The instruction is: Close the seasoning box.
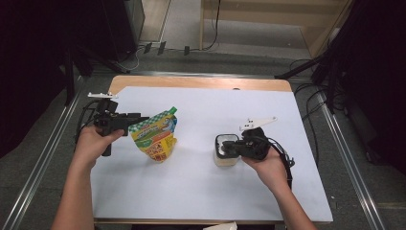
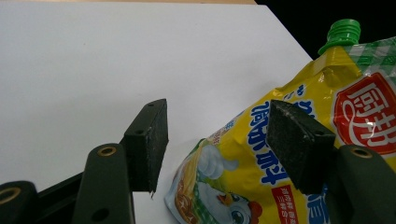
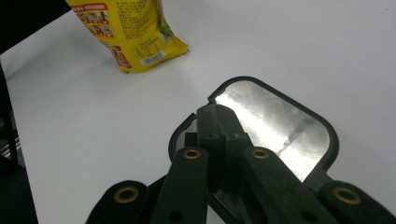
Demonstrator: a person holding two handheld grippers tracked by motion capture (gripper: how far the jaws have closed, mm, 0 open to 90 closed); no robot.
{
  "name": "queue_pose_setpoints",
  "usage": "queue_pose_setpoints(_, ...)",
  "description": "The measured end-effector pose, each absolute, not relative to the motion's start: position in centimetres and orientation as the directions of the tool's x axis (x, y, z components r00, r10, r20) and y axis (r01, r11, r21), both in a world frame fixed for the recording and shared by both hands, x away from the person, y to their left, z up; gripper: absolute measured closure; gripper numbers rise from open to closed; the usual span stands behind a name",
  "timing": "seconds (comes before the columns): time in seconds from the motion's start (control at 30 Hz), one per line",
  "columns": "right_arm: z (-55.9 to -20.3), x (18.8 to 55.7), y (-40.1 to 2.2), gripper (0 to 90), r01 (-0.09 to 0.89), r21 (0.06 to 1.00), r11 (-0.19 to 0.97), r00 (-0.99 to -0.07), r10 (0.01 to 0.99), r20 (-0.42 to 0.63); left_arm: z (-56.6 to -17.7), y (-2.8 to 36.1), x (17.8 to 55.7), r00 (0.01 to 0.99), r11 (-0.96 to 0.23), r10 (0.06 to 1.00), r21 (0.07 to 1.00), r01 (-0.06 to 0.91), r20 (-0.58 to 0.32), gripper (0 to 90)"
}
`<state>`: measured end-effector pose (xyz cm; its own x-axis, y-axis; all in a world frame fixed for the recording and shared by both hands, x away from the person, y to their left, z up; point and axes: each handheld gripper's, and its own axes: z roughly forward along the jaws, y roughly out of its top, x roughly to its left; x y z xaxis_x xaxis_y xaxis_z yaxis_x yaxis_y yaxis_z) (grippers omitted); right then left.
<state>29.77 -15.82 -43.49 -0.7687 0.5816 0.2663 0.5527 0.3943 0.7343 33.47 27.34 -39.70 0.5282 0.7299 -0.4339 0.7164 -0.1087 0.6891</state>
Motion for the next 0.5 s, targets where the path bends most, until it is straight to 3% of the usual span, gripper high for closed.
queue_pose_setpoints(0.2, -43.5, 29.7, -15.8, 89.3, 0.55, 0.737, 0.393, -0.77, 0.58, 0.265, -39.7, 27.4, 33.5, 0.527, -0.106, 0.729, 0.688, 0.718, -0.437, 39.2)
queue_pose_setpoints(0.5, -42.7, 29.8, -17.0, 74.2, 0.526, 0.765, 0.372, -0.77, 0.591, 0.241, -39.8, 27.5, 33.5, 0.521, -0.102, 0.731, 0.685, 0.721, -0.44, 39.2)
